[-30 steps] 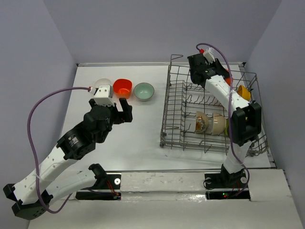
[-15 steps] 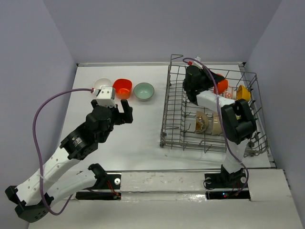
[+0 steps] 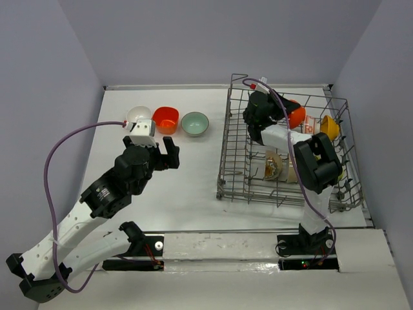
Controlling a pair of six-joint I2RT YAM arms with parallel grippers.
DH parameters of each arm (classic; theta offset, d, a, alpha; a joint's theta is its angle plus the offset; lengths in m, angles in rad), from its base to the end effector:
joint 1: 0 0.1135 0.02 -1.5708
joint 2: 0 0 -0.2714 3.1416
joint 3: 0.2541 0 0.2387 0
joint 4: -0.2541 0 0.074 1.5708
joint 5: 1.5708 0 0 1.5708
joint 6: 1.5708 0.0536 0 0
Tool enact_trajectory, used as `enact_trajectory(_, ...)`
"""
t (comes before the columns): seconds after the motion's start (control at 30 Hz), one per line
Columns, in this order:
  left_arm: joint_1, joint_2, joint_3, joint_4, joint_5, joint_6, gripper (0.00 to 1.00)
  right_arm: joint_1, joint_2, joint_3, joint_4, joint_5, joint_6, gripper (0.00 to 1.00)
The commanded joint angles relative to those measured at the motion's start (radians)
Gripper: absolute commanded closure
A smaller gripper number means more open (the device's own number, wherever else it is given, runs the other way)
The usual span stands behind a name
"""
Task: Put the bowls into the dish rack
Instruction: Insert the bowl into the dish rack.
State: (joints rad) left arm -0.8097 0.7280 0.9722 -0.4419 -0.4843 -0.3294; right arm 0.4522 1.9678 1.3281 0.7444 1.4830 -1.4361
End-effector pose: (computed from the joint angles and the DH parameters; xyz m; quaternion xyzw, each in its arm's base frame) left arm 0.1189 -0.0886 0.3843 0.0310 0.7655 -0.1757 0.6183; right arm 0.4051 0.1374 0.2822 -0.1054 0.6959 -0.6572 0.2696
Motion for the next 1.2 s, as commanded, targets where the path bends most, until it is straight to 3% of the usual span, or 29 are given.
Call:
enact_trajectory(0.0,0.004,-0.007,-0.006,0.037,0.009,0.018,0.01,0.0,-0.046,-0.007,0.0,0.117,0.035,0.99)
enact_trajectory(0.67,0.003,-0.004,-0.015,0.049,0.046,0.027,0.01,-0.029,-0.055,-0.027,-0.131,0.131,0.12,0.99)
enact_trajectory(1.17,0.001,0.001,-0.015,0.046,0.058,0.029,0.01,-0.029,0.023,-0.003,-0.128,0.137,0.131,0.99)
